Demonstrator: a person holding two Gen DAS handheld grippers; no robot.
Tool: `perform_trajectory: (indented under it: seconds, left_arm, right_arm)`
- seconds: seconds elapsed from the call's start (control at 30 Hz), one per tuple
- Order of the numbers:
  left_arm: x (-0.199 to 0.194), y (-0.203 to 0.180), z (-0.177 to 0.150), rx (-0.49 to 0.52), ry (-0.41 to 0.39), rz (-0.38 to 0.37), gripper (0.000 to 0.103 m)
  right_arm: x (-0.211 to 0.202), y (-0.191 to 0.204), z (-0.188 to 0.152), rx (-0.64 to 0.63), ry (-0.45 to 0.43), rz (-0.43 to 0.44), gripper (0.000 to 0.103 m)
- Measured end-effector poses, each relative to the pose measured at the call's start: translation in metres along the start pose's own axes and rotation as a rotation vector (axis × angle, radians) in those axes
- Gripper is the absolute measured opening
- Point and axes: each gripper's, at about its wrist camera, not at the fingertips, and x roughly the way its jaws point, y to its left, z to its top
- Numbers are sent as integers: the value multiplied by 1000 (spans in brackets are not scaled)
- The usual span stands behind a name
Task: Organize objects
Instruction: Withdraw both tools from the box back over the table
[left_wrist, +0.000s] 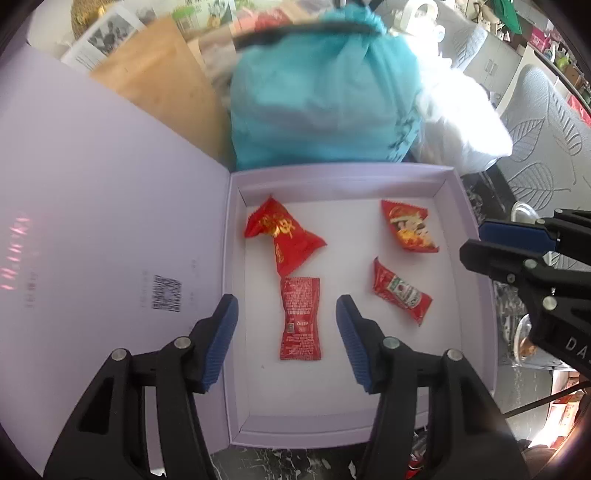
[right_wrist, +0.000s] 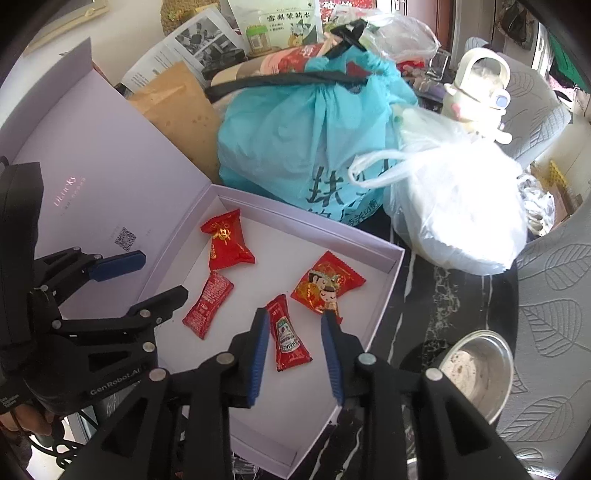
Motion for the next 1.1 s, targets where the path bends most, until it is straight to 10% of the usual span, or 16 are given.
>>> perform_trajectory:
  seconds: [1.1]
  left_arm:
    - [-146,-4,-48,-147,-184,65,64]
  right_arm:
    - [-127,36,-69,-96,-133,-11,43]
